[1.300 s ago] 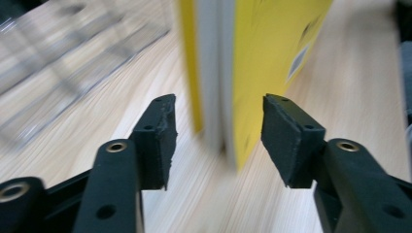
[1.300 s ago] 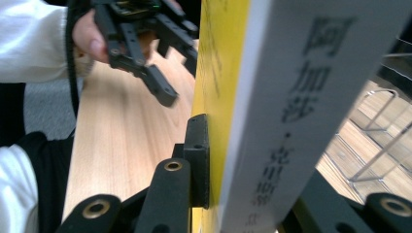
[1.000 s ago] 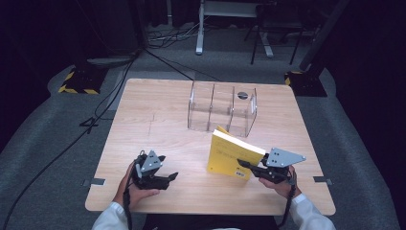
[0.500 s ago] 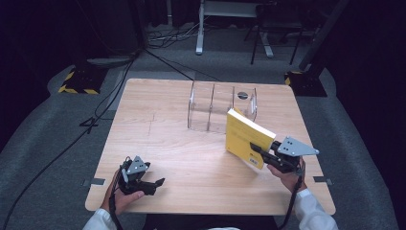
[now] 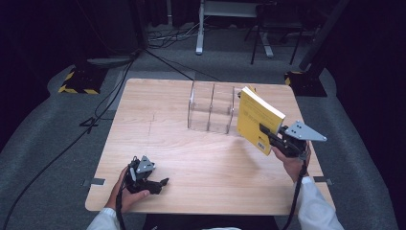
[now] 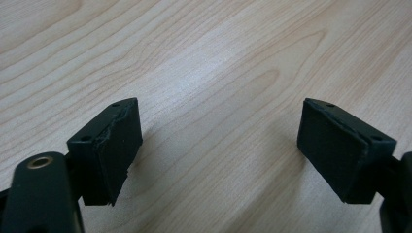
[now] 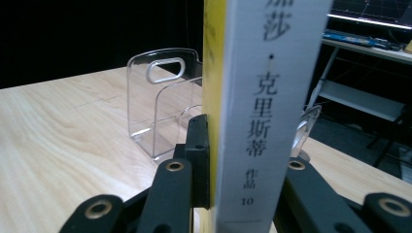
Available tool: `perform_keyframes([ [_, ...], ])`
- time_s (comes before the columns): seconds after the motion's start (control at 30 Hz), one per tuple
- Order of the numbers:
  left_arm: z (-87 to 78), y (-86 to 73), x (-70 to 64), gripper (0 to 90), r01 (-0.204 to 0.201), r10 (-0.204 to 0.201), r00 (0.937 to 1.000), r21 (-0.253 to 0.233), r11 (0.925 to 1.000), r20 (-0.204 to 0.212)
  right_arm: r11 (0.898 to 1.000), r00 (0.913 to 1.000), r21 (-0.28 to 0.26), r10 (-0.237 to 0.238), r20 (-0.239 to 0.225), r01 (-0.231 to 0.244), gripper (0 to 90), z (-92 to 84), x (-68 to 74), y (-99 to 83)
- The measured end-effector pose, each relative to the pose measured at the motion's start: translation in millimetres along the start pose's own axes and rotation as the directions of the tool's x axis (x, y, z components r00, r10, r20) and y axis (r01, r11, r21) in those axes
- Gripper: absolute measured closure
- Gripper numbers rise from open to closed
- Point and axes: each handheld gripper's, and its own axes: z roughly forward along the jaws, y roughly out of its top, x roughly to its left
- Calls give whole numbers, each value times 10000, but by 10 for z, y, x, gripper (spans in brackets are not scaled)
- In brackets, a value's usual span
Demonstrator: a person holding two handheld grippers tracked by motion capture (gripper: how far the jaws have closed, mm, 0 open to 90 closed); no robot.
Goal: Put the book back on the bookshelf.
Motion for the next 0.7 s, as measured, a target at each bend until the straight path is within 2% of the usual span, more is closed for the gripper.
perform_keyframes([
  [0.03, 14, 9, -16, 164, -111, 112, 9999, 23, 9999, -114, 10000, 9999, 68, 19, 127, -20, 761, 62, -9, 38],
  [0.2, 14, 13, -19, 163, -101, 101, 9998, 32, 9999, -147, 9998, 9993, 152, 119, 352, -124, 761, 194, -20, 101],
  [0.23, 14, 14, -17, 163, -128, 129, 9998, 36, 9999, -158, 9997, 9984, 249, -39, 556, 25, 761, 262, -21, 133],
  [0.3, 13, 14, -17, 163, -142, 142, 9998, 42, 9999, -161, 9995, 9978, 310, -76, 662, 56, 761, 296, -23, 147],
  [0.57, 15, 13, -20, 162, -92, 92, 9998, 27, 10000, -150, 9981, 9930, 441, 370, 1121, -422, 761, 550, -108, 219],
  [0.7, 15, 13, -20, 163, -96, 96, 9998, 28, 10000, -152, 9980, 9893, 489, 338, 1419, -411, 761, 643, -117, 245],
])
